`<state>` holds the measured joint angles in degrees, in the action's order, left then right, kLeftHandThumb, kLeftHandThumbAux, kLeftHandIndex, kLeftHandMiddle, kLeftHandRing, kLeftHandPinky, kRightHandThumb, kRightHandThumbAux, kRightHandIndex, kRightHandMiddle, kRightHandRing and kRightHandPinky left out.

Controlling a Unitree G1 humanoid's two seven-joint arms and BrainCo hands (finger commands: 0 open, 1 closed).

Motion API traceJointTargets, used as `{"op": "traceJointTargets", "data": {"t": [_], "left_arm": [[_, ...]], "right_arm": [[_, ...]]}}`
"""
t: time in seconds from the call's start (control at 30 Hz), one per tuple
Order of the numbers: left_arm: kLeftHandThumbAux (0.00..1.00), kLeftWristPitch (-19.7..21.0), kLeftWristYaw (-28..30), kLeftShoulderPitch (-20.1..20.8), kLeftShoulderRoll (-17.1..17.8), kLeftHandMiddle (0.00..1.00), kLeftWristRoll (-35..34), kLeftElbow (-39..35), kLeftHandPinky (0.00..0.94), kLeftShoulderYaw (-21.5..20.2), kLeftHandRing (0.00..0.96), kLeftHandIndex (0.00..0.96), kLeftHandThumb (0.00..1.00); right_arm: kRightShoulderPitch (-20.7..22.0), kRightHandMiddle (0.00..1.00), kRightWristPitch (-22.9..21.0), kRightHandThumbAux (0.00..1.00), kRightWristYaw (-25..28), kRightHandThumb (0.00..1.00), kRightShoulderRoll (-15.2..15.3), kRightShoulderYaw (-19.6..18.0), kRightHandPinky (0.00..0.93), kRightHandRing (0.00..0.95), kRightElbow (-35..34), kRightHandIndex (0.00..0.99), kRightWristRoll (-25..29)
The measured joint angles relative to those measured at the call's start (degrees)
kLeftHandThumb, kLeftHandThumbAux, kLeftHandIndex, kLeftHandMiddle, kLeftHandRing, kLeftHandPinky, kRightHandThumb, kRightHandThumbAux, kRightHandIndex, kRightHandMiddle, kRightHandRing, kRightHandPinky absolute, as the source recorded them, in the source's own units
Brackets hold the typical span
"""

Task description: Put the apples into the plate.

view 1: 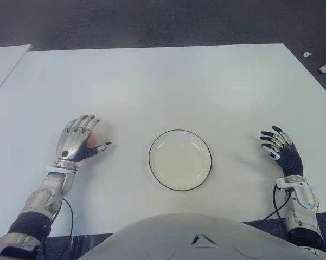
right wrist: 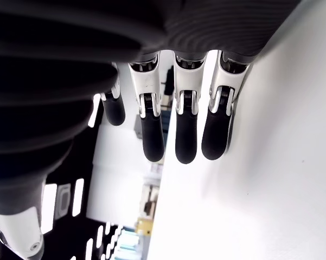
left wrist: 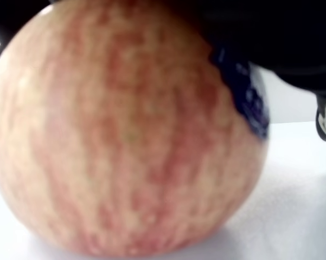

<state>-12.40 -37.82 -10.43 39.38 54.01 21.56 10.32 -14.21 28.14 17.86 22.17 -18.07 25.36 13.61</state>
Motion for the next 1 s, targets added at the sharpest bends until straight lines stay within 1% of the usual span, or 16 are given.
{"op": "traceJointTargets", "data": {"t": [0.23, 0.6, 0.8, 1.0], "left_arm": [[0.293, -0.18, -3.38, 2.7, -0.94, 0.15, -0.8, 4.62, 0.181, 1.57, 0.143, 0.157, 0.359], [0.292, -0.76, -9.03, 7.39, -1.97, 0.158, -1.19, 12.19, 0.202, 4.23, 0.149, 0.149, 0.358], [0.283, -0.05, -9.86, 7.74, -2.17, 0.164, -1.4, 12.63, 0.206, 5.26, 0.155, 0.158, 0.345], [0.292, 0.4, -10.11, 8.15, -2.58, 0.166, -2.45, 12.93, 0.193, 5.87, 0.153, 0.172, 0.342]], "right_arm": [[-0.53, 0.306, -0.94, 0.648, 0.68, 0.409, 0.88, -1.0, 0.312, 0.29, -0.13, 0.132, 0.25], [-1.05, 0.309, -1.52, 0.648, 2.34, 0.418, 1.64, -2.33, 0.308, 0.29, -0.04, 0.14, 1.57], [-1.49, 0.301, -2.79, 0.653, 3.06, 0.412, 2.49, -3.36, 0.297, 0.281, -0.16, 0.139, 1.96], [-1.72, 0.3, -2.94, 0.673, 3.35, 0.405, 3.14, -4.1, 0.304, 0.278, 0.3, 0.139, 1.98]]}}
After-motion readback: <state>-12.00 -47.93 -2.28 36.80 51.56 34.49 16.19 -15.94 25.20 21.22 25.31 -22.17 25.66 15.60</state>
